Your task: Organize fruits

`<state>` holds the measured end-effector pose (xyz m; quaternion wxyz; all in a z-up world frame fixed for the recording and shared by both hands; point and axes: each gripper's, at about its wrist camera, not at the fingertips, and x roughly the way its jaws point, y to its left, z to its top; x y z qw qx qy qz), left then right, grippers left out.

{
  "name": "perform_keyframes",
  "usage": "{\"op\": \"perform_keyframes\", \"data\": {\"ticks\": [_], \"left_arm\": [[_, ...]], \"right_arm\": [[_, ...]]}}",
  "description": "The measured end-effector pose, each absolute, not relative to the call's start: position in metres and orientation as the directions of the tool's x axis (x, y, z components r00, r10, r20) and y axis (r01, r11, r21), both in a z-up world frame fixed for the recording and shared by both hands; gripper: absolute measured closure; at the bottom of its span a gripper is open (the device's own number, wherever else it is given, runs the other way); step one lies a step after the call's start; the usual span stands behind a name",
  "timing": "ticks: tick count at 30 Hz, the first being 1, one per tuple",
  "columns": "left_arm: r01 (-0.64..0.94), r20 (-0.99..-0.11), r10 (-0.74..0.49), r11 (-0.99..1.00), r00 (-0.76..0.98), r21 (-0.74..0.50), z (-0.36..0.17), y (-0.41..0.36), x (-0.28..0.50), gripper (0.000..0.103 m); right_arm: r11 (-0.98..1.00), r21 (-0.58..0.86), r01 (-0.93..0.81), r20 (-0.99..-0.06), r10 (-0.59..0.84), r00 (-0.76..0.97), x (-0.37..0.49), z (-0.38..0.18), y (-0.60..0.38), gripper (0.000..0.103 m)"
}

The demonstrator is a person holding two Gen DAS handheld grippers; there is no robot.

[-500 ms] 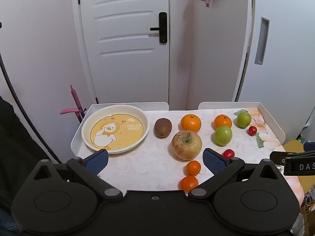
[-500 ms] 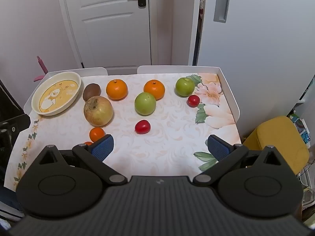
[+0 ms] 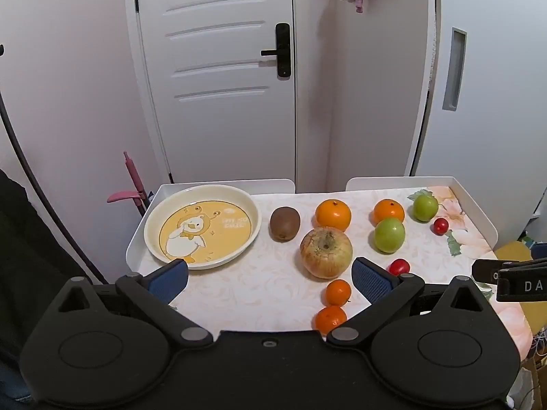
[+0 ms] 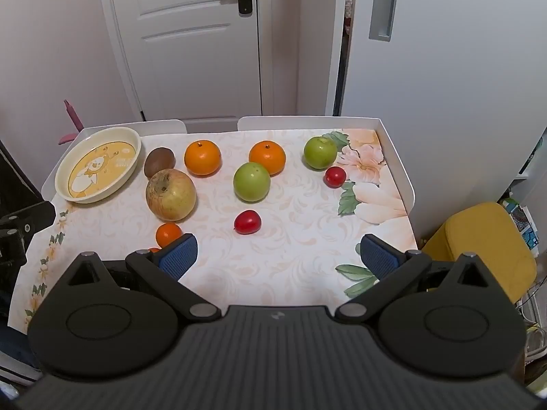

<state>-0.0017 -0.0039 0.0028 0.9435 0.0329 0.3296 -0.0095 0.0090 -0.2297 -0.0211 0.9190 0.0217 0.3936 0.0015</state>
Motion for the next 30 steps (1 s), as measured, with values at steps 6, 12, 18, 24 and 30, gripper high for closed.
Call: {"op": "perform_keyframes", "data": {"ticks": [6,12,18,24,30], "left_arm": [[0.041,-0.620,0.003,0.998,0.784,0.057,0.0032,-0.0036,-0.0029,0.000],[0.040,-0.618,0.006,0.997,0.786,0.061,0.0034,-0.0053,-0.0034,0.000],[0.043,-0.615,0.006,0.997,0.788,0.065,0.0045,-0.0081,-0.0029,0.000],[0.040,-0.612,0.008,0.997,0.791,0.065,0.0049,-0.0091,-0.0027,0.000],[0.041,-0.606,0.007,0.997,0.795,0.065,0.0042,-0.0089,-0.0017,0.000]], "right_arm": [[0.999,0.042,0.013,-0.723,0.022,0.691,0.0104,-0.0215,-0.2339,0.000],[0.999,0.042,0.013,-0.722,0.022,0.691,0.0102,-0.0215,-0.2340,0.000],[0.999,0.041,0.012,-0.722,0.021,0.692,0.0107,-0.0214,-0.2344,0.000],[0.999,0.043,0.012,-0.722,0.023,0.691,0.0111,-0.0214,-0.2347,0.000],[0.999,0.045,0.013,-0.722,0.024,0.691,0.0126,-0.0203,-0.2360,0.000]]}}
